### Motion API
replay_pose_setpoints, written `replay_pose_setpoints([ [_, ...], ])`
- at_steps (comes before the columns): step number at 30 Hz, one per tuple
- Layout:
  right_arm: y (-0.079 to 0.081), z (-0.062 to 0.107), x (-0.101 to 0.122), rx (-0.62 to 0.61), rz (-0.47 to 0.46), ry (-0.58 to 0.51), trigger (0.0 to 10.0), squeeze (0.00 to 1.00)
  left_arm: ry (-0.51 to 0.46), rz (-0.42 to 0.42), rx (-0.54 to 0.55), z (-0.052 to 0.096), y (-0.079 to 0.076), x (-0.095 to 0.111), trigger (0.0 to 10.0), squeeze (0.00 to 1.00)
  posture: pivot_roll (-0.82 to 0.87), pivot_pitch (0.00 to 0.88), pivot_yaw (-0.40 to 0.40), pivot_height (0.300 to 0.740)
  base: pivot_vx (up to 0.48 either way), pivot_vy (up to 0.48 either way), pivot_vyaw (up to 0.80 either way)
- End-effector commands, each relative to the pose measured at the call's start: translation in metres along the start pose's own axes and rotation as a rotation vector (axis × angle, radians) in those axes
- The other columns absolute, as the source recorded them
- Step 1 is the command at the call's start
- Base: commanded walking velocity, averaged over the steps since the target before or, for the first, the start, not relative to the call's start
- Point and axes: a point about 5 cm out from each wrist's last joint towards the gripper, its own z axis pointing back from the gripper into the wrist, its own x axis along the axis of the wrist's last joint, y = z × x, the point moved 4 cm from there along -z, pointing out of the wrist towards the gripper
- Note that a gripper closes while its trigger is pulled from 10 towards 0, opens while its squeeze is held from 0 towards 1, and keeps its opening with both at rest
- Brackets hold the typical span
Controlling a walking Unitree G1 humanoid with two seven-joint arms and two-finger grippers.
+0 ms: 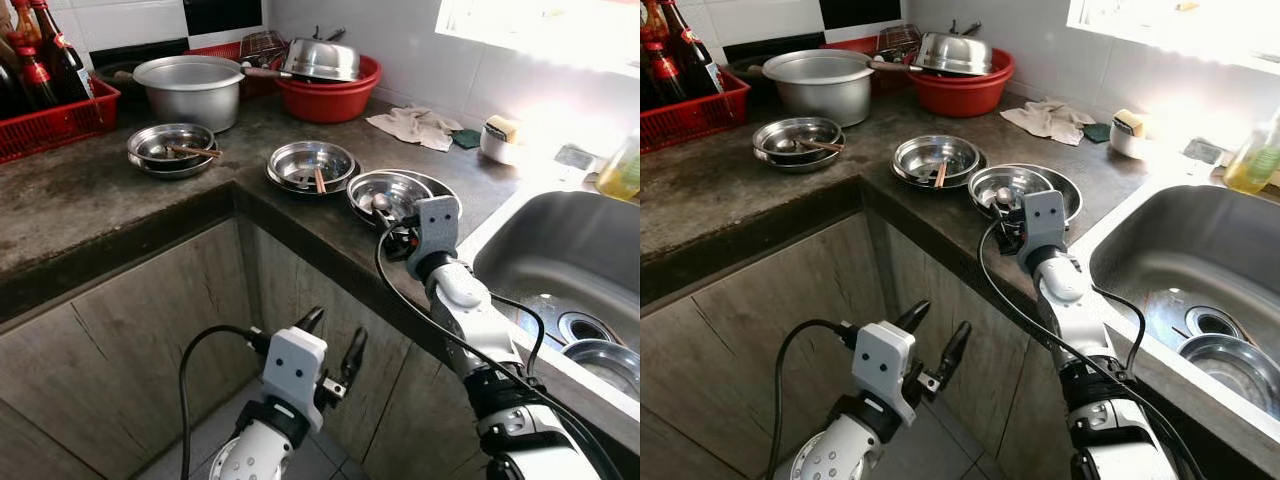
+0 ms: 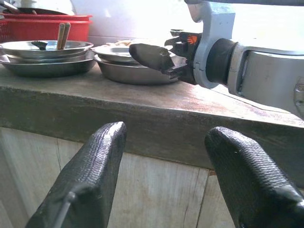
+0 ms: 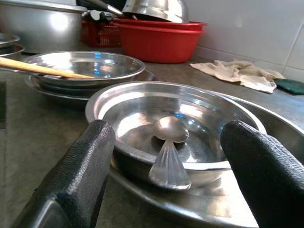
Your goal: Kitchen organization
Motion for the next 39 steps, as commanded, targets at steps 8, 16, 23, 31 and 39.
replay_pose_setpoints([
  [8,-0.01,-0.009,0.004,-0.063,-0.019,-0.019,10.0,0.0,-0.029,0.003,-0.001,0.0,0.0,0.007,10.0,0.0,0.16,0.066,-0.081,0.74,0.0,0.0,0.0],
  [16,-0.013,-0.012,0.004,-0.083,-0.021,-0.022,10.0,0.0,-0.025,0.0,0.0,0.0,0.001,0.006,10.0,0.0,0.16,0.066,-0.081,0.74,0.0,0.0,0.0],
  [23,-0.014,-0.014,0.007,-0.092,-0.021,-0.034,0.0,0.0,-0.021,-0.004,0.0,-0.001,0.001,0.005,10.0,0.0,0.16,0.065,-0.08,0.74,0.0,0.0,0.0],
  [31,-0.016,-0.015,0.008,-0.102,-0.015,-0.043,0.0,0.0,-0.017,-0.007,0.005,-0.001,0.002,0.004,10.0,0.0,0.16,0.067,-0.079,0.74,0.0,0.0,0.0],
  [39,-0.019,-0.018,0.017,-0.12,-0.031,-0.071,0.0,0.0,-0.014,-0.01,0.01,-0.002,0.003,0.003,10.0,0.0,0.16,0.064,-0.083,0.74,0.0,0.0,0.0],
])
